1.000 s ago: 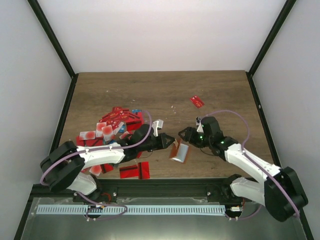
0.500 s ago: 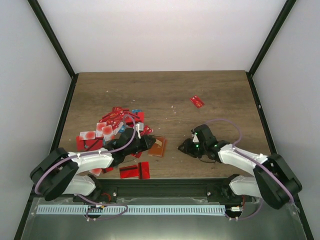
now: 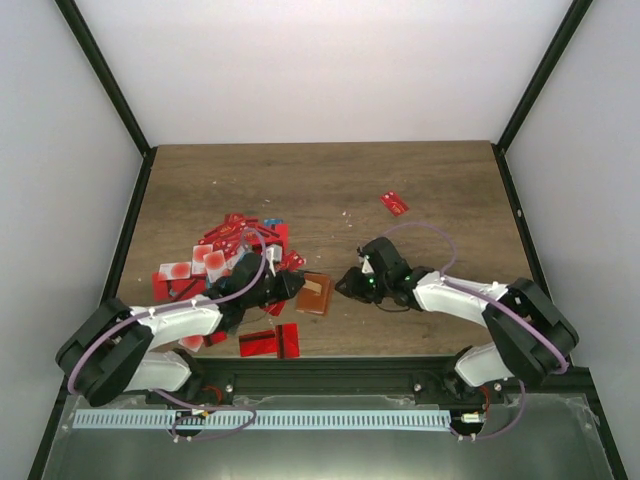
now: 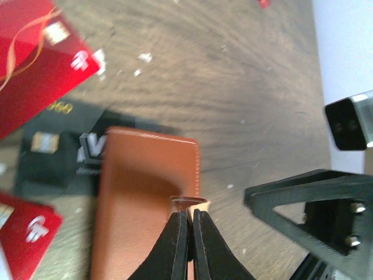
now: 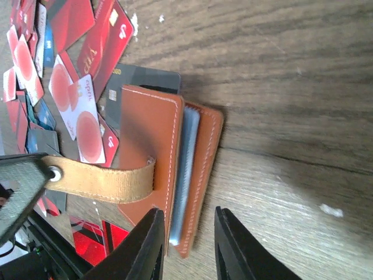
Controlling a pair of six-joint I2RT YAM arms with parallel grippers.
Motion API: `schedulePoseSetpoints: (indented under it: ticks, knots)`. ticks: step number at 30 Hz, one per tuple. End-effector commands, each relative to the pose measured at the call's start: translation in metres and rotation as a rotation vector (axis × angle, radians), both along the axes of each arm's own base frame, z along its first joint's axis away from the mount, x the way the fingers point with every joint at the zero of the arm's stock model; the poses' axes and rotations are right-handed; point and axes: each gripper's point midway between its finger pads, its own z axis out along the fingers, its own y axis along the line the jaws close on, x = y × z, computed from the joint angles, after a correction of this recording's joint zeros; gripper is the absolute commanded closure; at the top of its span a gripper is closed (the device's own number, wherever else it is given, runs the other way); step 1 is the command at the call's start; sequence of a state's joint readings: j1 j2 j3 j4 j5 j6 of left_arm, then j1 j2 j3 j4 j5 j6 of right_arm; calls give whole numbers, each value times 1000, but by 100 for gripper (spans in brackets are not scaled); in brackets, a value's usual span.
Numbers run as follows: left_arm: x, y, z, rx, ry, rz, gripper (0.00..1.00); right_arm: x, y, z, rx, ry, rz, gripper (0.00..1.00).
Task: Put the credit cards into the card holder
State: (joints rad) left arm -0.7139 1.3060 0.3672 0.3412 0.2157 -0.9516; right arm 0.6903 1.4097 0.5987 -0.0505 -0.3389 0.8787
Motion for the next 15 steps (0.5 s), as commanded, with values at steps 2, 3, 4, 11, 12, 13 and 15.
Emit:
schedulePoseSetpoints:
  ticks: [2, 3, 4, 11, 12, 13, 15]
  knots:
    - [15, 6, 16, 130, -63, -10, 96, 13, 19, 14, 47, -41, 27, 76]
    - [18, 9, 18, 158, -74, -8, 96, 12, 22, 12, 61, -30, 40, 77]
    - [19, 11, 19, 175, -74, -8, 96, 11, 25, 10, 71, -20, 49, 78]
    - [19, 16, 21, 202, -73, -17, 96, 12, 39, 3, 123, 11, 83, 84]
    - [20, 16, 21, 198, -73, -20, 96, 12, 41, 2, 127, 15, 88, 85]
    - [19, 14, 21, 193, -72, -26, 96, 12, 43, 1, 131, 17, 91, 85]
    - [19, 13, 22, 186, -70, -33, 96, 13, 45, -2, 132, 27, 95, 85]
